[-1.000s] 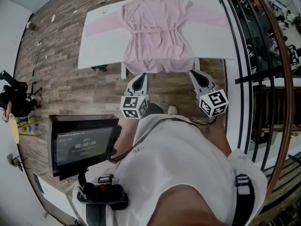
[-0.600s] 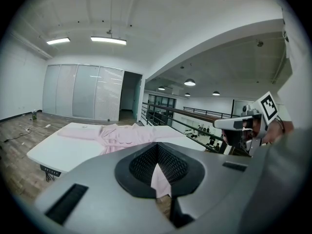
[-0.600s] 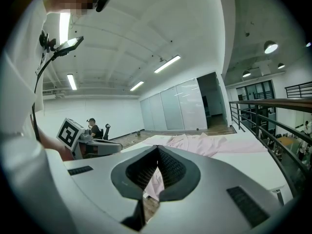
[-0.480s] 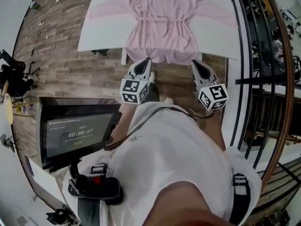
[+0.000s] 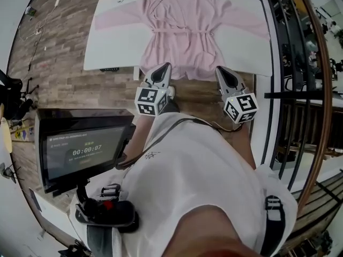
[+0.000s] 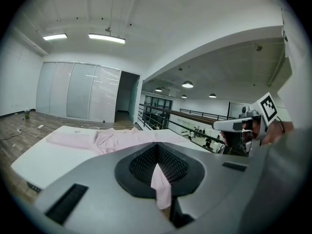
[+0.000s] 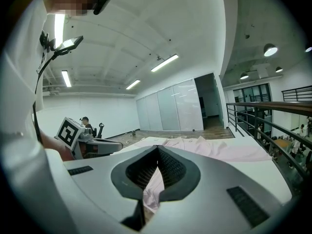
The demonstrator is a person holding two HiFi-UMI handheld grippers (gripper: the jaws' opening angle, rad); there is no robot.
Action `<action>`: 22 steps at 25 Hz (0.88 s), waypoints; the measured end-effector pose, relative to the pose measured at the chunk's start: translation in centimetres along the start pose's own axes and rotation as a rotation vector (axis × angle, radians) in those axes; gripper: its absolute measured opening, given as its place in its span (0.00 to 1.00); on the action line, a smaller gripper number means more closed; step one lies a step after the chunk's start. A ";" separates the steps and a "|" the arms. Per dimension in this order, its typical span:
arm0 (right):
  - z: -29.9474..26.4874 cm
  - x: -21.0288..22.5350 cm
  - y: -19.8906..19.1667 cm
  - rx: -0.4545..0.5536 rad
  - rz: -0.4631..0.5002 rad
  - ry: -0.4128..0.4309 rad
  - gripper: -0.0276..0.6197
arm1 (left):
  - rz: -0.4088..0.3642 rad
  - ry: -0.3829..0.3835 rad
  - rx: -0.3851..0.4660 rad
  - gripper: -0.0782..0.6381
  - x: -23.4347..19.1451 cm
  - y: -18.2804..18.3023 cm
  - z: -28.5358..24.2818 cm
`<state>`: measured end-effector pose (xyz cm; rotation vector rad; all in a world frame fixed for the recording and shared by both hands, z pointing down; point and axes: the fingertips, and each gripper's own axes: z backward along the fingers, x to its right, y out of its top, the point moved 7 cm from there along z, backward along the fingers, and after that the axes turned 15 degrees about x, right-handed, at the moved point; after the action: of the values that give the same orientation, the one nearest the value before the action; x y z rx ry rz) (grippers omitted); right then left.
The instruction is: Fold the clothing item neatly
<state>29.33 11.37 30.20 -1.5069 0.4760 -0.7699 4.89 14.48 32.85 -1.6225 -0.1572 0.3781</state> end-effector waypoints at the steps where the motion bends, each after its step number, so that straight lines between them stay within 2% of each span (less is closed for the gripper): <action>1: -1.8 0.3 0.2 -0.002 0.003 -0.003 0.05 | 0.001 -0.003 -0.002 0.11 -1.5 0.4 -1.1; 4: -5.5 1.0 0.8 -0.001 0.009 -0.020 0.05 | -0.001 -0.016 0.000 0.11 -5.0 1.7 -3.9; 14: -6.2 1.2 0.9 0.031 0.017 -0.084 0.05 | -0.024 -0.080 0.020 0.11 -6.3 2.7 -6.0; 22: -13.0 1.9 1.0 0.021 0.019 -0.146 0.05 | -0.006 -0.134 -0.008 0.11 -12.5 3.5 -10.7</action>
<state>21.55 0.76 29.04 -1.5243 0.3711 -0.6433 -3.63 0.05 31.73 -1.6046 -0.2652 0.4830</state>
